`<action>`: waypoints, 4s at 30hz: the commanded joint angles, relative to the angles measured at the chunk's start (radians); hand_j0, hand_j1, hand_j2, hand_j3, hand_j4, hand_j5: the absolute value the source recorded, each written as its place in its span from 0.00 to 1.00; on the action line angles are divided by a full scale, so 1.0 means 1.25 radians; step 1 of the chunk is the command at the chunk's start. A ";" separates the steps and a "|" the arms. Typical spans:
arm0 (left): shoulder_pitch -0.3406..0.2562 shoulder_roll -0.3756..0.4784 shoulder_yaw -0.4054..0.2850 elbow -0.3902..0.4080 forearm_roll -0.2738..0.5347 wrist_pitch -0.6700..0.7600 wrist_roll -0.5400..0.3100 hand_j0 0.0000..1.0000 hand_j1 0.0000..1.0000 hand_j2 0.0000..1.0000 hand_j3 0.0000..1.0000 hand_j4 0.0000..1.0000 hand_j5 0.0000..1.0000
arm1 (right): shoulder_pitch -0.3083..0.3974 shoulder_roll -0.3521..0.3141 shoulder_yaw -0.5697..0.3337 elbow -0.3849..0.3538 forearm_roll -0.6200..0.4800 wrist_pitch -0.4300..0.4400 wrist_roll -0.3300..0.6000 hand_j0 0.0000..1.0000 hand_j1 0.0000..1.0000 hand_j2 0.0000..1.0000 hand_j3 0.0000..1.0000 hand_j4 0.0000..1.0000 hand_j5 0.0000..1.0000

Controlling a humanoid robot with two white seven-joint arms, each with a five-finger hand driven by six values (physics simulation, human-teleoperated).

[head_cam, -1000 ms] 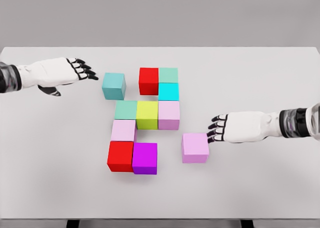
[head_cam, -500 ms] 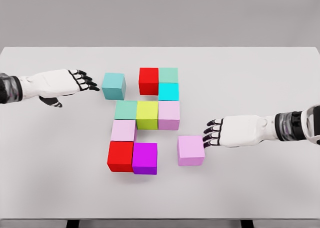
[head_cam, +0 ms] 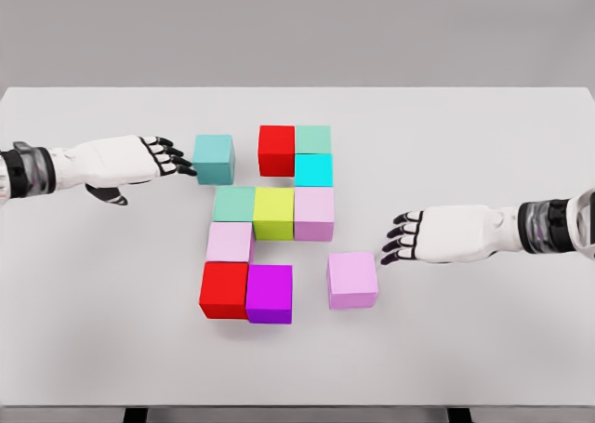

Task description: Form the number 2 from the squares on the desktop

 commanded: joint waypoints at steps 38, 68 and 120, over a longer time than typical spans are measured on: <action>-0.009 -0.057 0.002 0.049 0.000 0.001 -0.011 1.00 1.00 1.00 1.00 1.00 1.00 | -0.221 -0.036 0.251 -0.004 -0.074 0.001 -0.081 1.00 1.00 1.00 1.00 1.00 1.00; -0.050 -0.134 0.005 0.208 -0.004 0.001 -0.023 1.00 1.00 1.00 1.00 1.00 1.00 | -0.200 -0.079 0.251 -0.029 -0.075 0.001 -0.085 1.00 1.00 1.00 1.00 1.00 1.00; -0.081 -0.193 0.007 0.260 0.001 0.001 -0.023 1.00 1.00 1.00 1.00 1.00 1.00 | -0.187 -0.038 0.307 -0.021 -0.050 0.001 -0.231 1.00 1.00 1.00 1.00 1.00 1.00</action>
